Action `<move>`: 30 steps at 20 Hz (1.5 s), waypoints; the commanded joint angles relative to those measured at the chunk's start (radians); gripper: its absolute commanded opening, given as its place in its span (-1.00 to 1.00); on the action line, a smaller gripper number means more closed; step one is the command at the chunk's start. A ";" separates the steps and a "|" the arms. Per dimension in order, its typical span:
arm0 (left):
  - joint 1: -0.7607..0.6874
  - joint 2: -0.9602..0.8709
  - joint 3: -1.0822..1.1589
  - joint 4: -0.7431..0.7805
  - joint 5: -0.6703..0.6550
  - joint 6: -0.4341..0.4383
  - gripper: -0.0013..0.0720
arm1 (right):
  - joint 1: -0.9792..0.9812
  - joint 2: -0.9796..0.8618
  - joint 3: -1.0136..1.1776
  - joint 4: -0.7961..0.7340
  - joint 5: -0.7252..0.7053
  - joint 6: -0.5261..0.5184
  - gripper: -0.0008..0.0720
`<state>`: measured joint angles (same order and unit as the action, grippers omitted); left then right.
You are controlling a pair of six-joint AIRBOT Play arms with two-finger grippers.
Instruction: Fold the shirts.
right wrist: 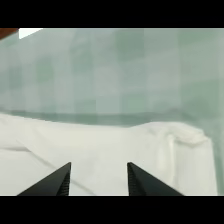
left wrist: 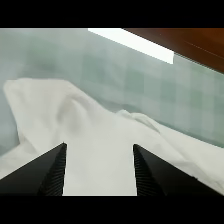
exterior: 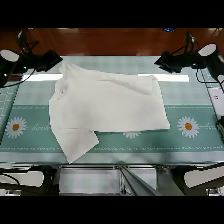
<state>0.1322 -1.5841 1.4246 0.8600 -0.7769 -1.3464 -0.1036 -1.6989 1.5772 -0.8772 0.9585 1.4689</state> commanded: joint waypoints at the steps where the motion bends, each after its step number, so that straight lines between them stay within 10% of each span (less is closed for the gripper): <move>1: 0.095 -0.028 0.163 0.066 -0.342 -0.011 0.43 | -0.096 0.013 0.115 0.019 0.214 -0.002 0.14; 5: 0.292 0.059 0.089 0.092 -0.688 -0.011 0.43 | -0.237 0.152 0.048 -0.159 0.563 -0.069 0.14; 14: 0.621 0.451 -0.856 0.080 -0.526 0.114 0.43 | -0.286 0.692 -0.910 -0.018 0.312 -0.233 0.14; 26: 0.444 0.311 -0.926 -0.048 -0.323 0.135 0.42 | -0.286 0.799 -0.973 0.039 0.293 -0.214 0.14; 27: 0.421 0.301 -0.926 -0.061 -0.314 0.148 0.26 | -0.293 0.799 -0.973 0.037 0.285 -0.214 0.14; 28: 0.401 0.294 -0.925 -0.060 -0.314 0.164 -0.56 | -0.317 0.799 -0.973 0.031 0.270 -0.211 0.14; 29: 0.391 0.293 -0.923 -0.060 -0.315 0.171 -0.91 | -0.365 0.799 -0.973 0.016 0.251 -0.195 0.14; 30: 0.385 0.293 -0.920 -0.059 -0.321 0.172 -0.91 | -0.427 0.799 -0.973 -0.014 0.235 -0.175 0.14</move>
<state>0.5575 -1.2732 0.5022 0.8165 -1.1191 -1.2026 -0.4458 -0.9016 0.6056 -0.8516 1.2308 1.2591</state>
